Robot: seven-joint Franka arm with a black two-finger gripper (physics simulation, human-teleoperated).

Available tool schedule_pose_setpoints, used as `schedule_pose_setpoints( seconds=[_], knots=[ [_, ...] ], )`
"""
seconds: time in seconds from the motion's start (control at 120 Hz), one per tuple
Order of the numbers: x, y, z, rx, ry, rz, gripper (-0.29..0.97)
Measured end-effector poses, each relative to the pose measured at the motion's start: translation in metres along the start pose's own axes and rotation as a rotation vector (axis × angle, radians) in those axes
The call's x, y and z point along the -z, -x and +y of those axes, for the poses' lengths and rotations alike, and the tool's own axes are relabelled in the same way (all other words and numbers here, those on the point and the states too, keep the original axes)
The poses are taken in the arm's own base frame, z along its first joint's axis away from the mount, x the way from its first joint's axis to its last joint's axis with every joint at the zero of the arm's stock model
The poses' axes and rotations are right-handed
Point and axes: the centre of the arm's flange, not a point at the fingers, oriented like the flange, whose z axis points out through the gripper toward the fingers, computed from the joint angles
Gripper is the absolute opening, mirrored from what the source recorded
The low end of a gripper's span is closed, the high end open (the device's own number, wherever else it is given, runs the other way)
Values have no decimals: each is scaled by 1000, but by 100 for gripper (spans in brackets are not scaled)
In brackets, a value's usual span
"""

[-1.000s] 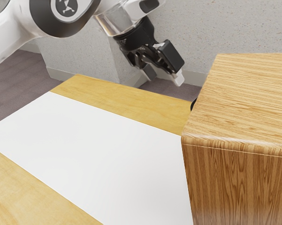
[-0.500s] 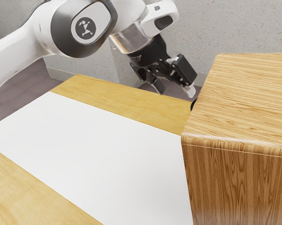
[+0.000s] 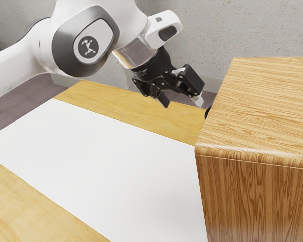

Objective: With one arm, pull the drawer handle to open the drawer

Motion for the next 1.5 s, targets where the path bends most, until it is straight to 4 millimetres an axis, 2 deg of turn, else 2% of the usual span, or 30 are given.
schedule_pose_setpoints(
  seconds=[0.258, 0.4, 0.508, 0.617, 0.742, 1.383, 1.5],
  knots=[
    [-12, -7, -5, 45, 25, 22, 68],
    [-20, -7, 3, 43, 35, 21, 68],
    [-33, -6, 12, 36, 41, 5, 68],
    [-42, -6, 3, 51, 29, -7, 68],
    [-47, -1, 2, 55, 21, -20, 68],
    [-30, 13, -32, 116, -20, -6, 68],
    [-19, 16, -37, 126, -25, 9, 68]
  ],
)
